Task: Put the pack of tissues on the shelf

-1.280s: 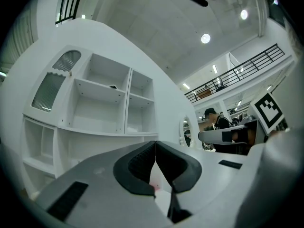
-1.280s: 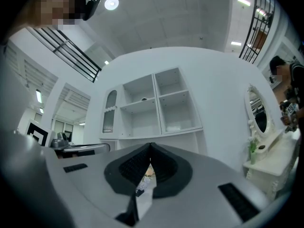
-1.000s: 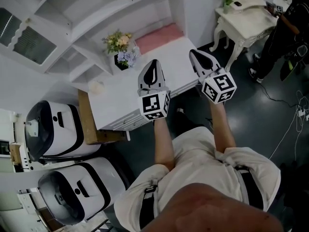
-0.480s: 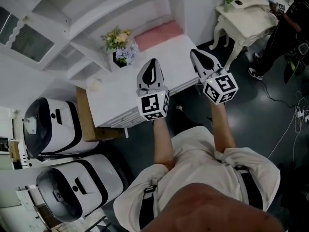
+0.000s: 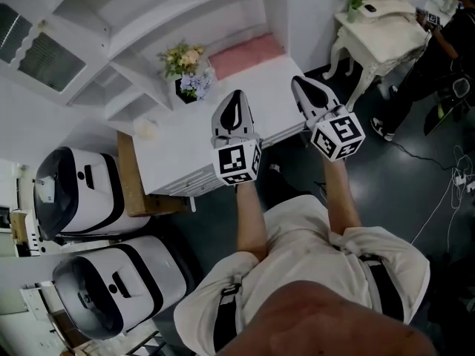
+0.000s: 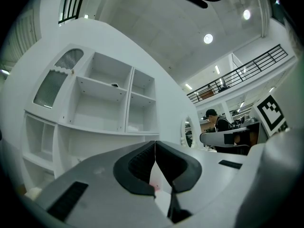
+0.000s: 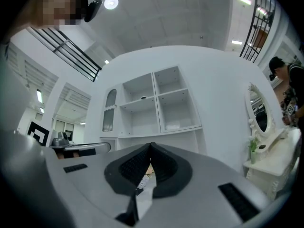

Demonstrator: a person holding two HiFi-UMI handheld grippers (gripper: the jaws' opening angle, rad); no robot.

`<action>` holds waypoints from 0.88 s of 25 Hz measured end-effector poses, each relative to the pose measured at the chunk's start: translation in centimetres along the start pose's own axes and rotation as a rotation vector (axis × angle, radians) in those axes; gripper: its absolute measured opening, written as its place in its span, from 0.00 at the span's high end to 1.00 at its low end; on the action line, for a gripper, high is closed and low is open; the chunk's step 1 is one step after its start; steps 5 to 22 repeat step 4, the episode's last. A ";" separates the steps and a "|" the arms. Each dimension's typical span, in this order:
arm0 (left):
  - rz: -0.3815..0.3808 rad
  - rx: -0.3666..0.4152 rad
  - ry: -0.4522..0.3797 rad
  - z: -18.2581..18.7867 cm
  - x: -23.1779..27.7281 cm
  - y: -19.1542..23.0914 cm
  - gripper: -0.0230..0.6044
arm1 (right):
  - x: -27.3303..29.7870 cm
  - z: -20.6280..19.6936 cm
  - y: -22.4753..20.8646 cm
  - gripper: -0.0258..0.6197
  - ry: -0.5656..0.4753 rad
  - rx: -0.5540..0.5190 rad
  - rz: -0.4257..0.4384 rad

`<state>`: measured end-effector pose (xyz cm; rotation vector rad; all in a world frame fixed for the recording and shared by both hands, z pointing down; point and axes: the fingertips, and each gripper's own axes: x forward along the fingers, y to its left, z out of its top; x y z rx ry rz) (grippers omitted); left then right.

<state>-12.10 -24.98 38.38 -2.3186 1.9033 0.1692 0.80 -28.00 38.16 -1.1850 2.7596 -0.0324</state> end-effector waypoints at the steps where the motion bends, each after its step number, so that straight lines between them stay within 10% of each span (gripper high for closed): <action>1: -0.001 0.000 -0.001 0.0 0.0 0.0 0.95 | 0.1 0.0 0.0 0.85 0.000 -0.001 0.001; 22: -0.002 -0.001 -0.007 0.2 0.3 0.2 0.95 | 0.6 0.1 0.2 0.85 0.001 -0.006 0.005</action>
